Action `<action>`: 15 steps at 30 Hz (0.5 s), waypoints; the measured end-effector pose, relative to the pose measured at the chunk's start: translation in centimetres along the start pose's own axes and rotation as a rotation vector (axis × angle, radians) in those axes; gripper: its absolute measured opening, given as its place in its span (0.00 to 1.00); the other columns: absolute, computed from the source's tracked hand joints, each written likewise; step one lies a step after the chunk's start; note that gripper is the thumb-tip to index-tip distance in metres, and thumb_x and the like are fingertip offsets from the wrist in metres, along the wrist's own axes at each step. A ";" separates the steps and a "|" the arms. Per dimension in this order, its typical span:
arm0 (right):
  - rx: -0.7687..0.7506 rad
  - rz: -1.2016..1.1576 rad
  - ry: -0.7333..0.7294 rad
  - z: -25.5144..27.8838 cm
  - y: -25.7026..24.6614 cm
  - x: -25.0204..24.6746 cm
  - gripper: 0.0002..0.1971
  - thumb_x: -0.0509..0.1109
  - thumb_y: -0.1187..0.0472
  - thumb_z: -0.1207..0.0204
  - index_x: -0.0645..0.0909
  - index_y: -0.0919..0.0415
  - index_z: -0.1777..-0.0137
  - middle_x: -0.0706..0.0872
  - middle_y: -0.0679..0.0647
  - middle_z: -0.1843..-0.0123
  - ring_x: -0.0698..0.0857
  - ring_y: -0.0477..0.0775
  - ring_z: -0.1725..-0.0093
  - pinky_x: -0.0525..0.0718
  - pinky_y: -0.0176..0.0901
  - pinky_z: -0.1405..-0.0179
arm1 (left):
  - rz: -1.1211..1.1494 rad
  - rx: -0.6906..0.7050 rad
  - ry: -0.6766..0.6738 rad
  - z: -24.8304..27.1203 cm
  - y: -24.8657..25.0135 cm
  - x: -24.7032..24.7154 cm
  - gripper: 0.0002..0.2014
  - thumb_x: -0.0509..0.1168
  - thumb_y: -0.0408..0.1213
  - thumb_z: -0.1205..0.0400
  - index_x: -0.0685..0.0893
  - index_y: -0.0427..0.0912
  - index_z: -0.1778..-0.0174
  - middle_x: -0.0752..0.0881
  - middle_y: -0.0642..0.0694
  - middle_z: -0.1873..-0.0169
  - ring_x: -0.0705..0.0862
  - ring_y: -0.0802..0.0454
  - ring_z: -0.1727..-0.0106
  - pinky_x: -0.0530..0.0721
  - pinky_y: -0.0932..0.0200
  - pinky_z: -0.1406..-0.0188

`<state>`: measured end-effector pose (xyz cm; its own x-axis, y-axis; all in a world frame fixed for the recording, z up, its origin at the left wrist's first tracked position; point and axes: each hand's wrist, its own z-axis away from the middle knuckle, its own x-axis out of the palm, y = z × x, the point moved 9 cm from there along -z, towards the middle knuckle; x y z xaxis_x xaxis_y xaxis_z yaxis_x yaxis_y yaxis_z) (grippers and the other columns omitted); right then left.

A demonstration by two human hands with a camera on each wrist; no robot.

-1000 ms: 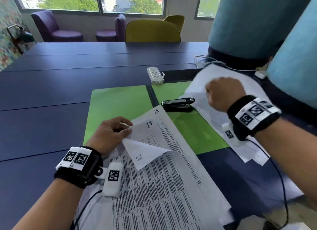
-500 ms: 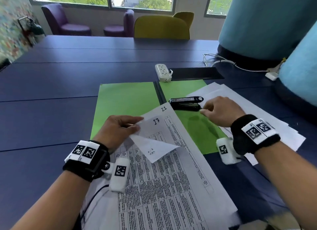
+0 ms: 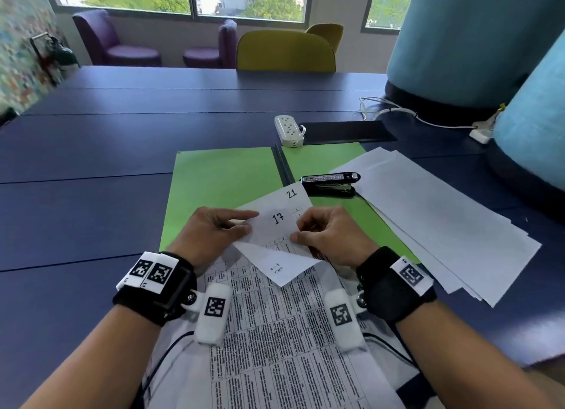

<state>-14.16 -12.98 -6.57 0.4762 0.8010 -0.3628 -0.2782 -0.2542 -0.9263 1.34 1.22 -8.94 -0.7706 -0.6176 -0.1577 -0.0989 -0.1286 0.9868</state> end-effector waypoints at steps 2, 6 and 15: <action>0.024 -0.156 -0.002 0.2 0.5 0.3 0.09 0.80 0.74 0.31 0.85 0.63 0.63 0.85 0.57 0.65 0.82 0.50 0.66 0.85 0.42 0.63 | -0.011 -0.008 -0.015 0.0 0.0 0.2 0.16 0.76 0.30 0.21 0.95 0.60 0.52 0.94 0.41 0.57 0.88 0.44 0.55 0.83 0.39 0.33; 0.017 -0.204 0.000 0.2 0.6 0.4 0.08 0.79 0.77 0.32 0.86 0.66 0.62 0.85 0.59 0.64 0.83 0.52 0.65 0.84 0.39 0.66 | 0.006 -0.014 -0.027 0.2 0.1 0.4 0.16 0.75 0.27 0.22 0.95 0.59 0.55 0.95 0.44 0.56 0.89 0.49 0.54 0.83 0.45 0.32; 0.030 -0.159 0.021 -0.2 1.3 0.2 0.05 0.79 0.70 0.28 0.87 0.70 0.62 0.85 0.61 0.64 0.81 0.57 0.63 0.83 0.55 0.57 | 0.018 0.102 0.014 -0.1 0.6 0.0 0.20 0.79 0.22 0.28 0.95 0.57 0.60 0.92 0.60 0.44 0.84 0.56 0.62 0.86 0.52 0.48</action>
<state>-14.25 -13.32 -7.87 0.5338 0.8181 -0.2137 -0.2226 -0.1079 -0.9689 1.30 1.08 -8.39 -0.7641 -0.6298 -0.1394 -0.1491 -0.0379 0.9881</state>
